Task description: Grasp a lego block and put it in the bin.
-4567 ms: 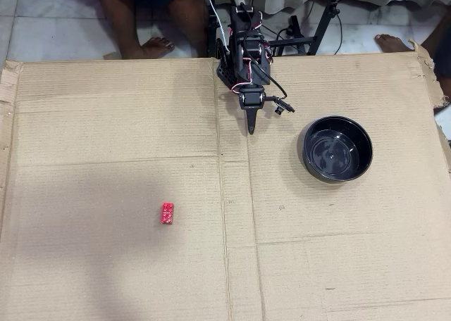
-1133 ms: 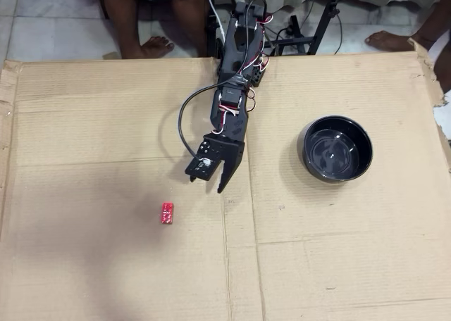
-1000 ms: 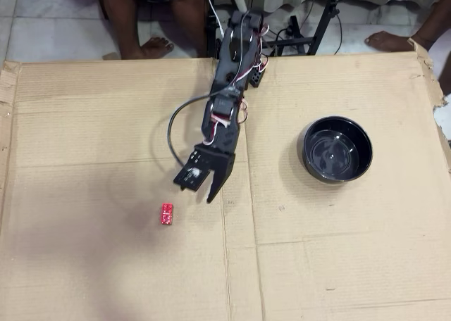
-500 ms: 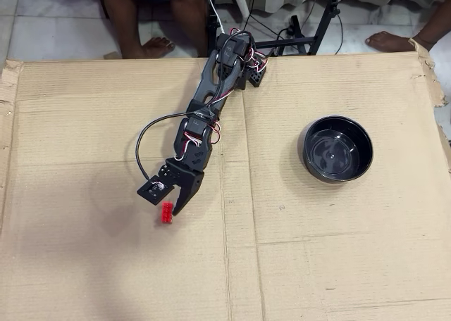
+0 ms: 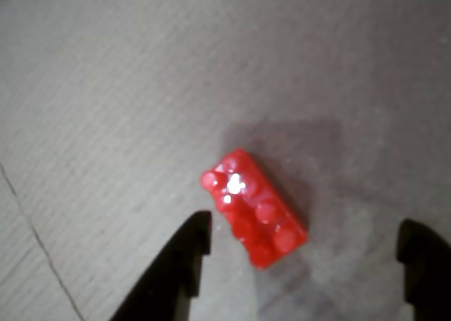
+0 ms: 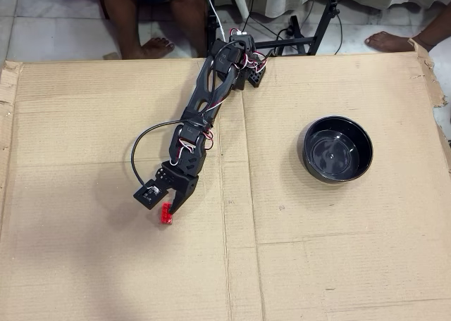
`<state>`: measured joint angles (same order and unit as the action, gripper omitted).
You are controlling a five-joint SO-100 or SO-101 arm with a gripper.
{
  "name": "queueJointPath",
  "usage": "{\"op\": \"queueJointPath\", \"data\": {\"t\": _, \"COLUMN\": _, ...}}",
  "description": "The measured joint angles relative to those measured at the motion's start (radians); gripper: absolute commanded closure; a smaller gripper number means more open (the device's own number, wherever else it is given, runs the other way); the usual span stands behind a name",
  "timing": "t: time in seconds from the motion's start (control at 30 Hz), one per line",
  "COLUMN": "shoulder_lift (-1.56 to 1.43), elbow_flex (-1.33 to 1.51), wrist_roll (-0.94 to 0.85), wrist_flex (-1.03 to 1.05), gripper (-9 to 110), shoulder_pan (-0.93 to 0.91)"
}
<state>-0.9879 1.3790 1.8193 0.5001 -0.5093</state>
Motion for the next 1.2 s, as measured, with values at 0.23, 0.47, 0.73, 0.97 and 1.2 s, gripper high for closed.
{"op": "queueJointPath", "data": {"t": 0.23, "shoulder_lift": 0.029, "elbow_flex": 0.000, "wrist_roll": 0.000, "wrist_flex": 0.000, "gripper": 93, "shoulder_pan": -0.015}}
{"op": "queueJointPath", "data": {"t": 0.47, "shoulder_lift": 0.034, "elbow_flex": -0.003, "wrist_roll": 0.000, "wrist_flex": 0.000, "gripper": 88, "shoulder_pan": -0.015}}
{"op": "queueJointPath", "data": {"t": 0.73, "shoulder_lift": 0.034, "elbow_flex": -0.006, "wrist_roll": 0.000, "wrist_flex": 0.000, "gripper": 73, "shoulder_pan": -0.008}}
{"op": "queueJointPath", "data": {"t": 0.97, "shoulder_lift": 0.034, "elbow_flex": -0.006, "wrist_roll": 0.000, "wrist_flex": 0.000, "gripper": 72, "shoulder_pan": 0.011}}
{"op": "queueJointPath", "data": {"t": 1.2, "shoulder_lift": 0.034, "elbow_flex": -0.006, "wrist_roll": 0.000, "wrist_flex": 0.000, "gripper": 73, "shoulder_pan": 0.023}}
